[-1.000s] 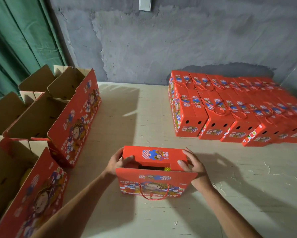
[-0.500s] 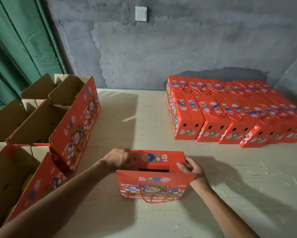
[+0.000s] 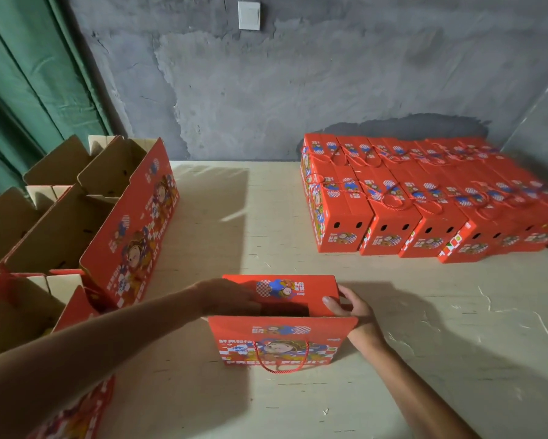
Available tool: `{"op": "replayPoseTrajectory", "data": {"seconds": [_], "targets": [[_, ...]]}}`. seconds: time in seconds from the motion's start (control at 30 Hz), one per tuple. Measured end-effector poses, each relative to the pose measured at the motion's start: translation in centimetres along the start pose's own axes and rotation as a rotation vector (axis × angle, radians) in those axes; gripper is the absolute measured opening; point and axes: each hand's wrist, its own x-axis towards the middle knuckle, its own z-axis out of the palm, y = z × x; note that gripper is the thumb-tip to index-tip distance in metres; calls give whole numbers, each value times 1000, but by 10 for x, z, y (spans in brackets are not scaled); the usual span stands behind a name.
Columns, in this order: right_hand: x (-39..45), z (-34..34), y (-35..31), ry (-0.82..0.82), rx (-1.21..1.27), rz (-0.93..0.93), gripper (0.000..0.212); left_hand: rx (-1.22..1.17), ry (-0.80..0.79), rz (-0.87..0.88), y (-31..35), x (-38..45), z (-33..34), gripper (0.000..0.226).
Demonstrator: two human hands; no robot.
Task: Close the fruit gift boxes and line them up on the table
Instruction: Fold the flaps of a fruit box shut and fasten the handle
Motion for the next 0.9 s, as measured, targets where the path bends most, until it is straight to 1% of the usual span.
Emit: {"op": "replayPoseTrajectory", "data": {"seconds": [0.1, 0.17, 0.23, 0.33, 0.37, 0.4, 0.47, 0.5, 0.57, 0.63, 0.67, 0.73, 0.8, 0.9], "targets": [[0, 0, 0, 8, 33, 12, 57, -103, 14, 18, -4, -1, 2, 39], [-1, -1, 1, 3, 33, 5, 60, -234, 109, -3, -5, -6, 6, 47], [-1, -3, 2, -1, -9, 1, 63, -349, 204, -124, -8, -10, 15, 67], [0, -5, 0, -5, -82, 7, 68, -328, 335, -387, -13, -8, 29, 97], [1, -7, -2, -9, -110, 10, 69, -395, 347, -443, -15, -6, 34, 106], [1, -9, -7, -19, -152, 17, 68, -500, 327, -496, -16, -5, 37, 113], [3, -16, -18, -76, -290, 79, 63, -667, 297, -586, -19, -4, 42, 114], [4, -19, -24, -112, -361, 138, 60, -699, 312, -617, -20, -4, 45, 111], [8, -23, -32, -173, -433, 265, 65, -732, 363, -651, -18, -3, 48, 106], [12, -25, -38, -199, -374, 375, 75, -778, 415, -665, -14, -2, 50, 106], [14, -24, -41, -184, -318, 403, 76, -803, 437, -679, -12, -3, 51, 108], [17, -21, -42, -74, -206, 422, 71, -838, 488, -729, -6, -7, 54, 110], [20, -14, -43, 59, -46, 396, 57, -851, 551, -812, 2, -13, 58, 111], [17, 15, -52, 116, 192, 327, 51, -860, 597, -1020, 21, -22, 61, 98]]}}
